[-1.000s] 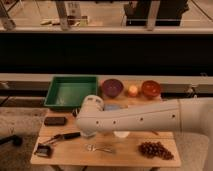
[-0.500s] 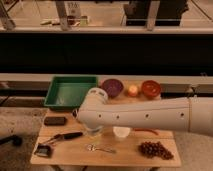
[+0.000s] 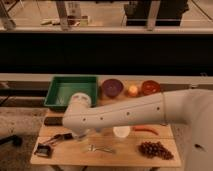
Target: Place brush in metal cup
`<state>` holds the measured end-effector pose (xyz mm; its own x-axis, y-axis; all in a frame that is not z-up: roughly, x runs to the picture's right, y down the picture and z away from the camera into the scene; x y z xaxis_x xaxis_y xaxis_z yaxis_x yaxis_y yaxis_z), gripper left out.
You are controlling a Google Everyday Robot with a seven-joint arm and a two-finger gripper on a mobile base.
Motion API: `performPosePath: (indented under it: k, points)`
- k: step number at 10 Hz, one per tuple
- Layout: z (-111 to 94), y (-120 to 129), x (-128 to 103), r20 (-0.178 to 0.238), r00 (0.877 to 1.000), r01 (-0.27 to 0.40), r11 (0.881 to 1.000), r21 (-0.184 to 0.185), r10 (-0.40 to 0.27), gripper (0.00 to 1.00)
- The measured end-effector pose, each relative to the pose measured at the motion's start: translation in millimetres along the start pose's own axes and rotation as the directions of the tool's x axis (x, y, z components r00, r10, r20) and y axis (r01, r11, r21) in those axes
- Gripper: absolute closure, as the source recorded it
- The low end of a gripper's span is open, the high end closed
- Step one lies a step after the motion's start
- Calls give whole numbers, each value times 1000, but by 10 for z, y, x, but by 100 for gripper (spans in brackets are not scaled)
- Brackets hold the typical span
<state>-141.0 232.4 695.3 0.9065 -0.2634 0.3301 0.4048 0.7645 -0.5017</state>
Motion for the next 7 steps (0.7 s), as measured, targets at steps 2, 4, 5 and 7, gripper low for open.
performPosePath:
  k: [2, 4, 5, 7]
  points:
    - [156, -59, -308, 15, 998, 67, 998, -5, -67, 20]
    - [243, -170, -432, 58, 994, 88, 996, 2, -88, 20]
    - [273, -252, -426, 79, 993, 86, 996, 8, -87, 20]
    - [312, -407, -384, 110, 991, 78, 997, 21, -80, 20]
